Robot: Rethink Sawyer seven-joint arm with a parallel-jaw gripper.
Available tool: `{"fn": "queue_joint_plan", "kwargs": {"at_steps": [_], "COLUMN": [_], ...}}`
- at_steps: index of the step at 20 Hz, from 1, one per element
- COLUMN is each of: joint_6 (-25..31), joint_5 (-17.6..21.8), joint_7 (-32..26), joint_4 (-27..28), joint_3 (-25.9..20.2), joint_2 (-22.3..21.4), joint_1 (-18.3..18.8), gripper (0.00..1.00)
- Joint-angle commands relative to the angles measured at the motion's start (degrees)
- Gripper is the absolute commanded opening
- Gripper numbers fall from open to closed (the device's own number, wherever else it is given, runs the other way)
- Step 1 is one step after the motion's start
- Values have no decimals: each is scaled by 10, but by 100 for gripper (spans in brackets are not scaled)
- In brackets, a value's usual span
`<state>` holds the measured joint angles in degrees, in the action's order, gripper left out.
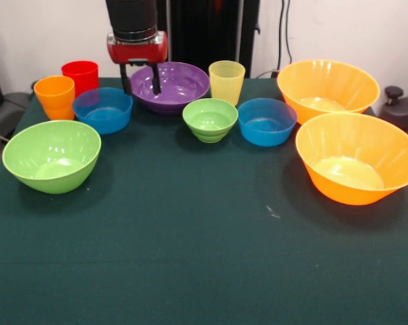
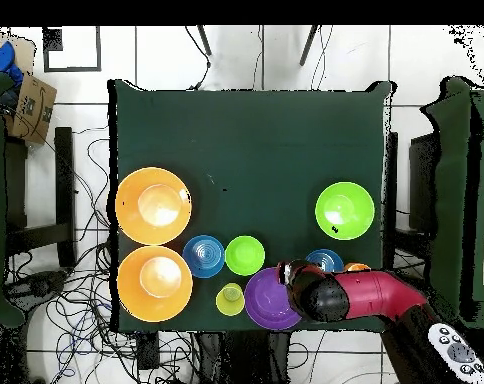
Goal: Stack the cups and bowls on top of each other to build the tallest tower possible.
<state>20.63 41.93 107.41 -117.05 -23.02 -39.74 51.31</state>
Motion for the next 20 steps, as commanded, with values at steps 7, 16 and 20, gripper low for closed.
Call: {"fn": "queue_joint_plan", "kwargs": {"at_steps": [7,16,20], "joint_6": [14,37,39], "joint_5": [22,-3,-13], "joint_7": [-43,-70,-63], "joint_4": [36,33,35], "joint_3": [-24,-65,-81], "joint_2": [52,65,78], "joint_1": [30,78,88], "gripper": [100,100,100]}}
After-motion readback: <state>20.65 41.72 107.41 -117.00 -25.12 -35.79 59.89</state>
